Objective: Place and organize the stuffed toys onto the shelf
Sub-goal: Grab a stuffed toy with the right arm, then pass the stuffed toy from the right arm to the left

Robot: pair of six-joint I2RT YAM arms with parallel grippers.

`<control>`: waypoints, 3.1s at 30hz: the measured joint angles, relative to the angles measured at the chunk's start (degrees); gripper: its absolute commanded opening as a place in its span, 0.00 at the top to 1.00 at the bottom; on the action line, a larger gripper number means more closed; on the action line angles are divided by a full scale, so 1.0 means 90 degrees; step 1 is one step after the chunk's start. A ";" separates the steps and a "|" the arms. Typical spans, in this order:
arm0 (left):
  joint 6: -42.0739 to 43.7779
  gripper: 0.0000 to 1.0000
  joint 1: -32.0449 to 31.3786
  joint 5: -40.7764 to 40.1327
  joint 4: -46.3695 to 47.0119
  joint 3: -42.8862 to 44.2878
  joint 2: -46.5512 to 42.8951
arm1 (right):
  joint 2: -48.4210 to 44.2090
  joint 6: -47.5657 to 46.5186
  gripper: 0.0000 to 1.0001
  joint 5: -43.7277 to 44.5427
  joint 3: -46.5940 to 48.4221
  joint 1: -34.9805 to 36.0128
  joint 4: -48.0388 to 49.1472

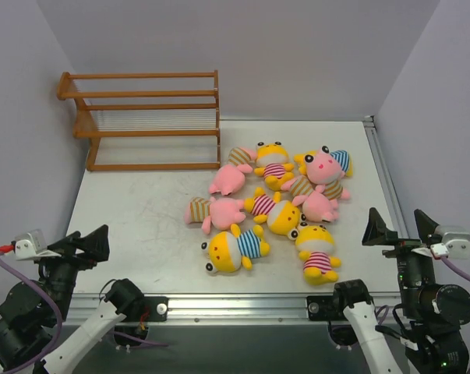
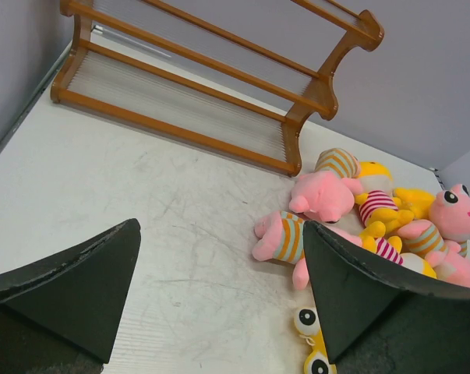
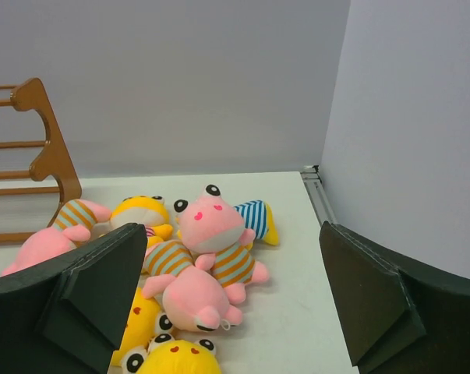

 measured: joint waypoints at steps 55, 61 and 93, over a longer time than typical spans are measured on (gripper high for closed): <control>0.1287 0.06 0.2149 0.2691 0.2067 -0.0471 0.3830 | 0.9165 0.1885 0.13 -0.1375 0.0714 0.3997 0.2399; 0.1294 0.06 0.2208 0.2737 0.2093 -0.0520 0.3844 | 0.9554 0.2103 0.14 -0.1377 0.0546 0.4243 0.2863; 0.2987 0.06 0.0590 0.5187 0.3002 -0.0850 0.4277 | 0.8709 0.1953 1.00 -0.1428 0.1744 0.4379 0.1052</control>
